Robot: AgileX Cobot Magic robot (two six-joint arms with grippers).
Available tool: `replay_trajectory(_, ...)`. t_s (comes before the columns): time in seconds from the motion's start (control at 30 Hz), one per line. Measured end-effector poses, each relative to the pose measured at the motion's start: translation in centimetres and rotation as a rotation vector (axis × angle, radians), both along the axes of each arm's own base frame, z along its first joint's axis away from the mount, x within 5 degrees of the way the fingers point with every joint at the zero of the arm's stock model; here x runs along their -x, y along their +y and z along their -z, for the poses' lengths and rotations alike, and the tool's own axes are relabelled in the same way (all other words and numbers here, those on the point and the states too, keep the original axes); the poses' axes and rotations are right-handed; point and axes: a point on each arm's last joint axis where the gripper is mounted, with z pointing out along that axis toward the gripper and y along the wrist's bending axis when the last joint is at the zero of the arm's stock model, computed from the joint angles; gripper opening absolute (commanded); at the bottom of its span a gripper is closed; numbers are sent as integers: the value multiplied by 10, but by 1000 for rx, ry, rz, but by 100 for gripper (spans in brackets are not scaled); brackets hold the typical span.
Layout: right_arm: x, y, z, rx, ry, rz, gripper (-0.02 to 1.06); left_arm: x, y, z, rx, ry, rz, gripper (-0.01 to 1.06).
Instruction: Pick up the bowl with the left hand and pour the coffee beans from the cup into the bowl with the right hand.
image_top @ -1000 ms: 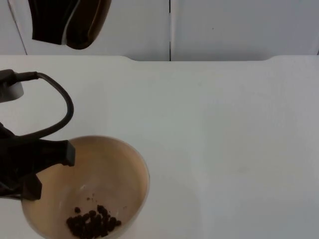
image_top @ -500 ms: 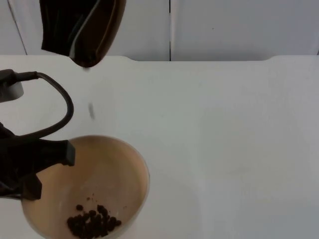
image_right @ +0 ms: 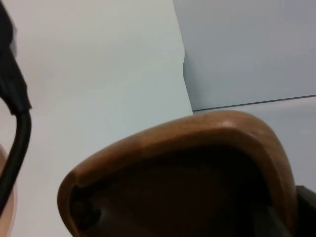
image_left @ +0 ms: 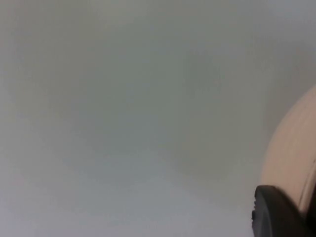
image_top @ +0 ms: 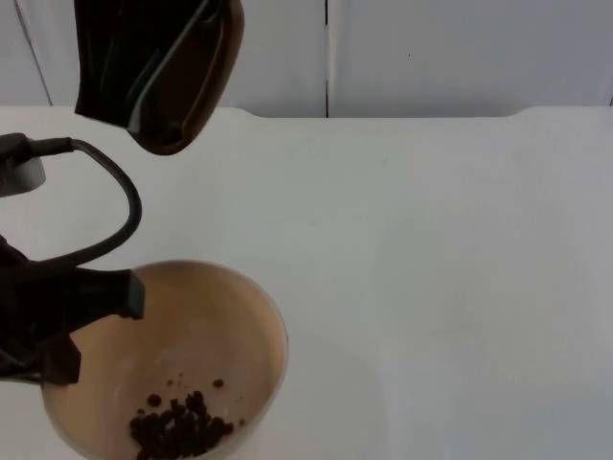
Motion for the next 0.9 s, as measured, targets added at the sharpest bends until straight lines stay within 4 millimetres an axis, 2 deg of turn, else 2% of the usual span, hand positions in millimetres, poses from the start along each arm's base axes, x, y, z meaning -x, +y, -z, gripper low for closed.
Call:
replay_trajectory(0.5,-1,0,2,2,21,-2,0,0,0,0,0,0,0,0)
replay_trajectory(0.8,-25,-16,8,-47,167,72,0,0,0,0,0,0,0,0)
replay_trajectory(0.9,-42,-36,1,-129,293,133,0,0,0,0,0,0,0,0)
